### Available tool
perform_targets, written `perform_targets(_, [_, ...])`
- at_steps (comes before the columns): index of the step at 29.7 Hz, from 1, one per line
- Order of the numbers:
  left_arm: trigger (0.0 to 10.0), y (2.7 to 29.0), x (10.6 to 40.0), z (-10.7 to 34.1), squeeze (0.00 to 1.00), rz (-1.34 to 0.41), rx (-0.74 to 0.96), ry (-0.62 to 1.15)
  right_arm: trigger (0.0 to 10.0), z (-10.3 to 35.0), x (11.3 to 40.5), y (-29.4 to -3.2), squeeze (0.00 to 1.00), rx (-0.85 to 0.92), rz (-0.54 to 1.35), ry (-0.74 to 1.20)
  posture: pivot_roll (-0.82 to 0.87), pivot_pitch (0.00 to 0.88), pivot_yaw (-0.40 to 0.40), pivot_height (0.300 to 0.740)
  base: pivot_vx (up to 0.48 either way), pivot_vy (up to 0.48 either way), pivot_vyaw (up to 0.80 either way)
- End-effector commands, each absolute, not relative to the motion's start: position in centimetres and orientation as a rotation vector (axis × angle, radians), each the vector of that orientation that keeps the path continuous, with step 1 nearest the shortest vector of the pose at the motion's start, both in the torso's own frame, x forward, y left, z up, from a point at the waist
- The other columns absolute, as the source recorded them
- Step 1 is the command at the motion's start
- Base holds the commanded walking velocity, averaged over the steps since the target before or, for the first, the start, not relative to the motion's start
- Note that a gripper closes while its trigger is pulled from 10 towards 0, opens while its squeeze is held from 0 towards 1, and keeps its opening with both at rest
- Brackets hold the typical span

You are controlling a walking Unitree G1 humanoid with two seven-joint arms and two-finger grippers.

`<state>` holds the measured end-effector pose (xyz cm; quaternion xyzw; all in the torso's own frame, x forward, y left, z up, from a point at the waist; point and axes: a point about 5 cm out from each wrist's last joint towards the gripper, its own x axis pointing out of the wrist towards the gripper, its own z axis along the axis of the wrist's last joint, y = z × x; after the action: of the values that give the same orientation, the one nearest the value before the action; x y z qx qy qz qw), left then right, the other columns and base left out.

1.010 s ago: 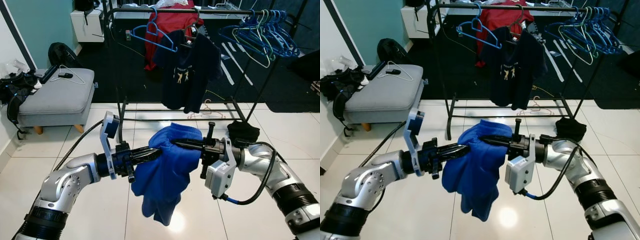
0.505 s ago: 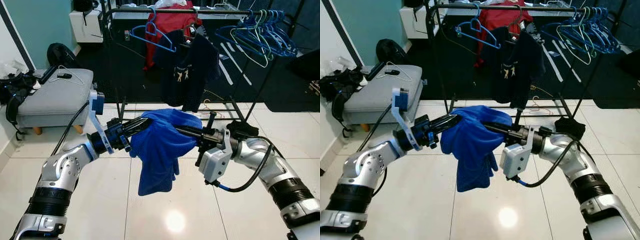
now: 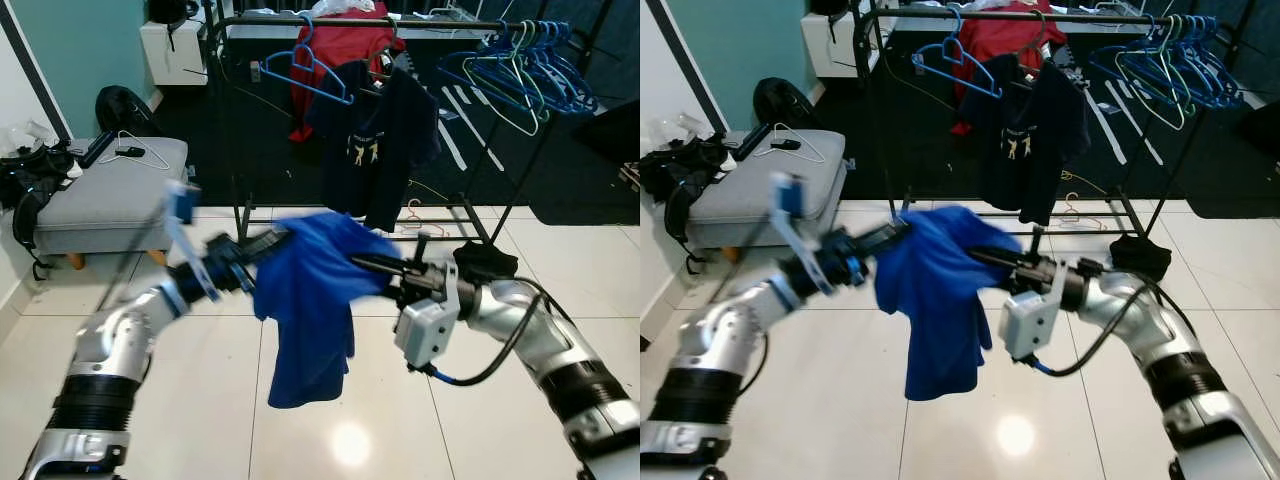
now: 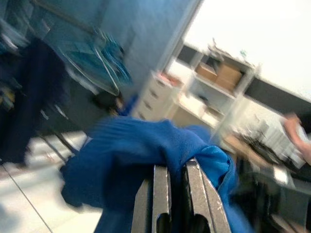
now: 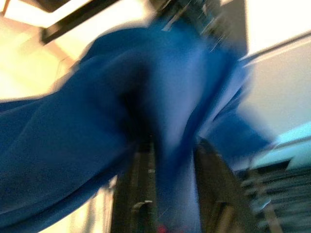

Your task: Hang hanger

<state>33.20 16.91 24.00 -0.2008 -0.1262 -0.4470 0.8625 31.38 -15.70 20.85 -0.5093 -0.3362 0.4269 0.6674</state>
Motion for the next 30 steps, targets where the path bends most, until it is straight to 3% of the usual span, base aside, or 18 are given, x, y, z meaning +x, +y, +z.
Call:
perform_targets(1, [0.0,16.2,33.1,24.7,0.00,-0.963,-0.406,-0.296,10.0,20.5,31.5,-15.3,1.00,-1.160,0.972,-0.740,-0.03,0.173,0.033,0.740,0.000,0.000,0.00])
perform_targets(2, [0.0,16.0,33.1,24.7,0.00,-0.964,-0.404,-0.296,10.0,20.4,31.5,-15.3,1.00,-1.168,0.965,-0.732,-0.03,0.173,0.033,0.740,0.000,0.000,0.00])
perform_targets(3, [0.0,15.8,33.3,24.8,0.00,-0.959,-0.403,-0.300,10.0,20.0,31.5,-15.2,0.00,-1.164,0.963,-0.711,-0.03,0.174,0.032,0.740,0.000,0.000,0.00])
perform_targets(13, [0.0,15.3,33.7,25.7,0.00,-0.959,-0.400,-0.343,10.0,18.2,30.9,-14.8,0.00,-1.095,0.929,-0.658,-0.03,0.176,0.032,0.740,0.000,0.000,0.00])
perform_targets(17, [0.0,14.6,33.1,26.1,0.00,-1.041,-0.336,-0.337,10.0,18.3,31.4,-14.8,0.00,-0.920,0.751,-0.614,-0.03,0.178,0.030,0.740,0.000,0.000,0.00])
perform_targets(18, [0.0,13.9,32.6,25.8,0.00,-1.094,-0.218,-0.302,10.0,18.8,32.2,-15.1,0.00,-0.780,0.600,-0.588,-0.02,0.180,0.031,0.740,0.000,0.000,0.00])
perform_targets(20, [0.0,13.9,32.6,25.8,0.00,-1.094,-0.218,-0.302,10.0,18.8,32.2,-15.1,0.00,-0.780,0.600,-0.588,-0.02,0.180,0.031,0.740,0.000,0.000,0.00])
perform_targets(21, [0.0,13.5,32.3,25.1,0.00,-1.107,-0.081,-0.269,10.0,19.6,32.9,-15.4,0.00,-0.592,0.452,-0.568,-0.02,0.182,0.035,0.740,0.000,0.000,0.00])
perform_targets(22, [0.0,13.5,32.3,25.1,0.00,-1.107,-0.081,-0.269,10.0,19.6,32.9,-15.4,0.00,-0.592,0.452,-0.568,-0.02,0.182,0.035,0.740,0.000,0.000,0.00])
perform_targets(23, [0.0,13.4,32.4,24.4,0.00,-1.072,0.078,-0.258,10.0,20.2,33.3,-15.4,0.00,-0.392,0.363,-0.557,-0.02,0.185,0.035,0.740,0.000,0.000,0.00])
perform_targets(24, [0.0,13.4,32.4,24.4,0.00,-1.072,0.078,-0.258,10.0,20.2,33.3,-15.4,0.00,-0.392,0.363,-0.557,-0.02,0.185,0.035,0.740,0.000,0.000,0.00])
perform_targets(25, [0.0,13.6,32.7,23.7,0.00,-1.014,0.278,-0.259,10.0,21.0,33.1,-15.1,0.00,-0.196,0.348,-0.564,-0.01,0.186,0.031,0.740,0.000,0.000,0.00])
perform_targets(28, [0.0,13.6,32.7,23.7,0.00,-1.014,0.278,-0.259,10.0,21.0,33.1,-15.1,0.00,-0.196,0.348,-0.564,-0.01,0.186,0.031,0.740,0.000,0.000,0.00])
perform_targets(30, [0.0,14.2,33.4,22.8,0.00,-0.885,0.509,-0.290,10.0,22.1,32.4,-14.2,0.00,0.021,0.423,-0.573,-0.02,0.186,0.033,0.740,0.000,0.000,0.00])
